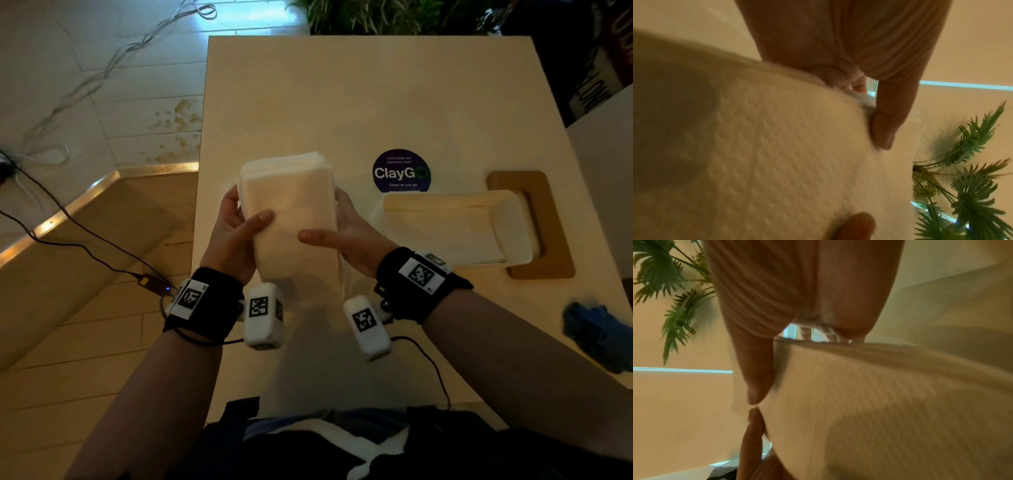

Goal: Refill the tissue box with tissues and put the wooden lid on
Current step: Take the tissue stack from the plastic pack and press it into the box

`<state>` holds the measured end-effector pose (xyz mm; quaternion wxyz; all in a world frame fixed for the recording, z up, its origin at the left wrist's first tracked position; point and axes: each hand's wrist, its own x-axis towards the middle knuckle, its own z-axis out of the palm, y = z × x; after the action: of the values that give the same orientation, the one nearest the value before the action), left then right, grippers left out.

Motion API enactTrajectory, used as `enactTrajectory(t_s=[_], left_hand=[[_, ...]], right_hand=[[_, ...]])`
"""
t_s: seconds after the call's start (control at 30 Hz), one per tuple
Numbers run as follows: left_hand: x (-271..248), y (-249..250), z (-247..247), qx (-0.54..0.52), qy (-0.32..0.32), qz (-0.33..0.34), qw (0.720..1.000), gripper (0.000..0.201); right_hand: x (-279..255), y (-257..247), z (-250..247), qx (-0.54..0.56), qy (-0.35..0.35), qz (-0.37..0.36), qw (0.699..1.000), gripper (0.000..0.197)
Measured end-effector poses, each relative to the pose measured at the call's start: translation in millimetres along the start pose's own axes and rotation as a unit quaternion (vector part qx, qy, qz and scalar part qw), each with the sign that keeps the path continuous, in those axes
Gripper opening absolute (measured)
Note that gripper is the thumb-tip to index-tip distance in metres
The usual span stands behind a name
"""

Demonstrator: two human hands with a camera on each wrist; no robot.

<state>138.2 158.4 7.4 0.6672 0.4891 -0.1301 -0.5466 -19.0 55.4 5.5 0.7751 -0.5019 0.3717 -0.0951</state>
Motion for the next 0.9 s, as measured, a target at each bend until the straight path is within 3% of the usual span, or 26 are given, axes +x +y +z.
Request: enactTrajectory(t_s=[0.1,0.2,0.33,0.4,0.47,0.57,0.63,0.73,0.83,0.9], left_hand=[[-1,3,-2,-0.001,-0.032,0.000,0.999,0.080],[-4,4,-3,-0.017,-0.049,-0.009,0.999,0.063],[-7,7,0,-0.010,-0.058,0.007,0.998,0.079],[-7,7,4,0.012,-0.039,0.010,0.999,0.073],[-7,8,7,0.052,-0.008,0.018,0.998,0.071],[-8,5,9,0.113,-0.014,-0.021,0.993,0.099],[-9,2,10,0.142,-0.031,-0.044,0.988,0.104],[-12,1,12,0.154,-0.027,-0.006,0.988,0.095],[-11,5,11,0.144,-0.008,0.026,0.989,0.078],[-14,8,13,0.133,-0.020,0.018,0.991,0.062]], right_hand=[[3,-5,-3,0.008,-0.031,0.014,0.999,0.122],[1,-8,-6,0.009,-0.061,0.025,0.998,0.124],[-4,-10,-4,0.032,-0.084,0.022,0.996,0.095],[-6,-11,-1,0.059,-0.080,0.012,0.995,0.078],[-7,-11,0,0.081,-0.079,0.005,0.994,0.075],[-7,-11,1,0.092,-0.082,0.002,0.992,0.073],[-8,-12,0,0.091,-0.094,0.001,0.991,0.076],[-5,-11,4,0.017,-0.073,0.006,0.997,0.080],[-4,-11,12,-0.050,-0.012,-0.004,0.999,0.100],[-6,-14,13,-0.042,-0.038,-0.019,0.998,0.099]])
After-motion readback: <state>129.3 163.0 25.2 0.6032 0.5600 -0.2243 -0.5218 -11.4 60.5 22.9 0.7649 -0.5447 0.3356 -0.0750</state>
